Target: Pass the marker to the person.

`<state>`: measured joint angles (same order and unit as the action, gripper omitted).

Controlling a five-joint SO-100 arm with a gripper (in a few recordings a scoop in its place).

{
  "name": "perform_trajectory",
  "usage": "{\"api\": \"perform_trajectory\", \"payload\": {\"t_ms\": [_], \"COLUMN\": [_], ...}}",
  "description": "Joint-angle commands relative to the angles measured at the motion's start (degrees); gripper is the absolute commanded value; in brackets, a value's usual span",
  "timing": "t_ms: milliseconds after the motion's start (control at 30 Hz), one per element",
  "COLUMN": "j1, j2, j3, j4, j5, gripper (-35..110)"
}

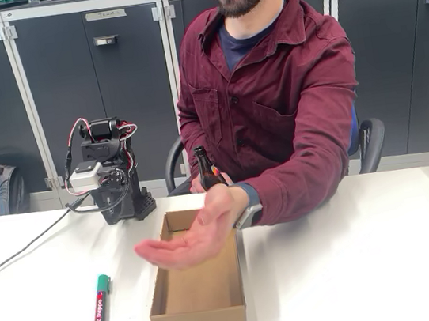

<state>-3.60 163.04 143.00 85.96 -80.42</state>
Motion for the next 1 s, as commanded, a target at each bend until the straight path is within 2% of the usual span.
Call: {"api": "perform_trajectory", "payload": {"t_ms": [0, 233, 500, 800, 967], "j1": [0.26, 1.41, -5.36, -9.93, -12.04], "j2": [-14.59, -35.33, -46.76, -50.98, -50.8], "j3": [-13.27, -20.13, -21.97, -21.18, -18.19], "j4": [-1.14, -9.58, -13.01, -21.09, -26.02], "j5": [0.44, -4.83, -9.23, -3.6, 2.9], "gripper": [-5, -5, -5, 2, 8]}}
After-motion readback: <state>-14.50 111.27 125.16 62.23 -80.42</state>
